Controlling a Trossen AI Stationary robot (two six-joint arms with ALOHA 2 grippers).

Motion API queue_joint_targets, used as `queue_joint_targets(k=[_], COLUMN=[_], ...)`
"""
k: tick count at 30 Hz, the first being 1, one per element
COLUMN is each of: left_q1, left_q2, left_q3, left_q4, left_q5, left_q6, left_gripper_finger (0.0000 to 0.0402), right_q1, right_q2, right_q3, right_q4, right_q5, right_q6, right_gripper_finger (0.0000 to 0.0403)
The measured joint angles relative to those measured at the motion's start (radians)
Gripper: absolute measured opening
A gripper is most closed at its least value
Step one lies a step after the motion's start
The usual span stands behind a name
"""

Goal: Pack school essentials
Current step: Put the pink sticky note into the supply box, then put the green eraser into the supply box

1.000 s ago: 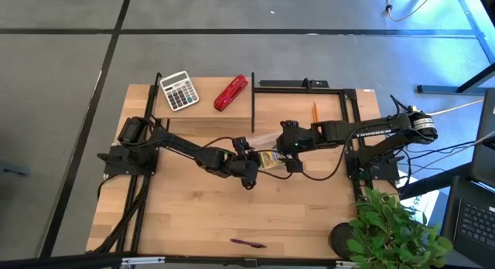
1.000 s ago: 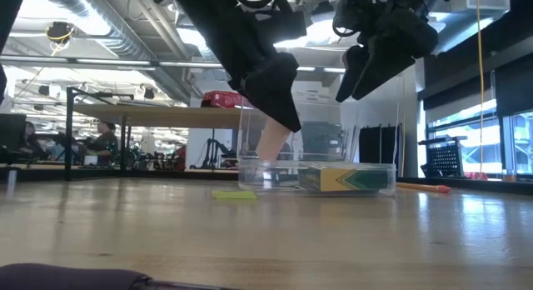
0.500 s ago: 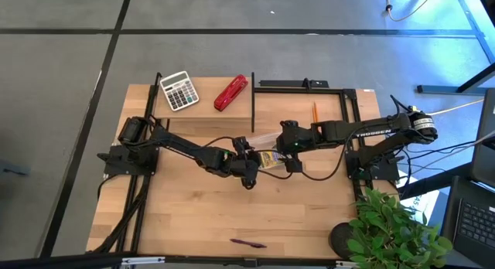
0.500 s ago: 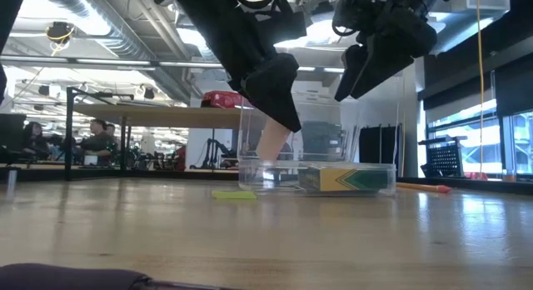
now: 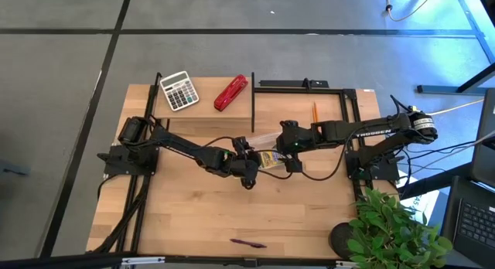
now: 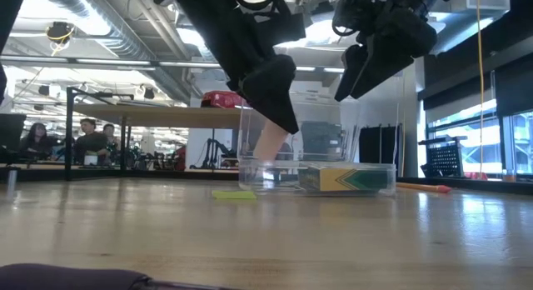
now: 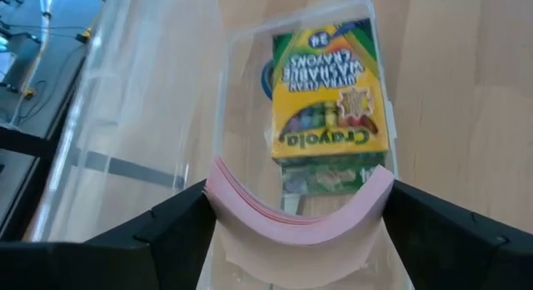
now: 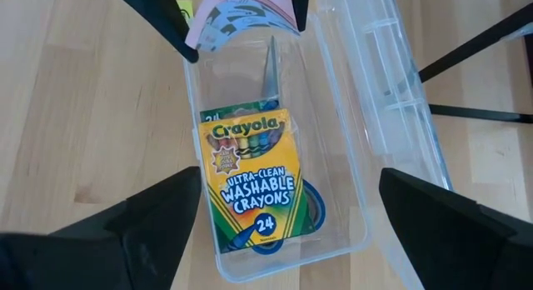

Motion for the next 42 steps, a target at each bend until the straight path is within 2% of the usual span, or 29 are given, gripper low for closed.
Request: queue_joint_targets(k=[5,17,29,42], left_q1=[0.004,0.006,0.006,0.006], left_q2=[0.0,0.0,0.0,0.0], left_q3=[0.0,0.0,0.0,0.0], left_q4=[0.003,-0.001,-0.02,-0.024], left_q5=[0.034,0.035,0.033,0.033], left_q6=[-0.006,0.003,0.004,0.004], left_gripper_finger=[0.0318,0.0333,0.0397,0.0397], right_q1=[0.0,0.0,0.0,0.0], right_q2=[0.0,0.0,0.0,0.0], right_q3=[0.0,0.0,0.0,0.0], right_q4=[0.0,0.0,0.001,0.001], right_q5=[0.0,0.0,0.0,0.0], right_q6=[0.0,0.0,0.0,0.0], right_gripper_finger=[0.0369,0.0369,0.0369,0.0369])
